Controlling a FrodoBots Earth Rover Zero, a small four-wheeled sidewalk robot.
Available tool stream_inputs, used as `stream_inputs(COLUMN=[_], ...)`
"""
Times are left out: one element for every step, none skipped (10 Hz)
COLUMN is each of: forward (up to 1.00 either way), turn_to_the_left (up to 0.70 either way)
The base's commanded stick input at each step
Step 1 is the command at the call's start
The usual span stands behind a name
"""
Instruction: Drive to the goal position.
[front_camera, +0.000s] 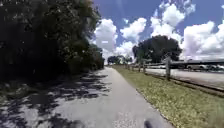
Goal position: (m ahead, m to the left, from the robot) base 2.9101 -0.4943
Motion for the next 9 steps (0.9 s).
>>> stream_inputs(forward=[0.5, 0.5, 0.5, 0.5, 0.5, 0.5, 0.5, 0.5, 0.5], turn_to_the_left=[0.0, 0.03, 0.22, 0.25, 0.25, 0.25, 0.11, 0.0, 0.0])
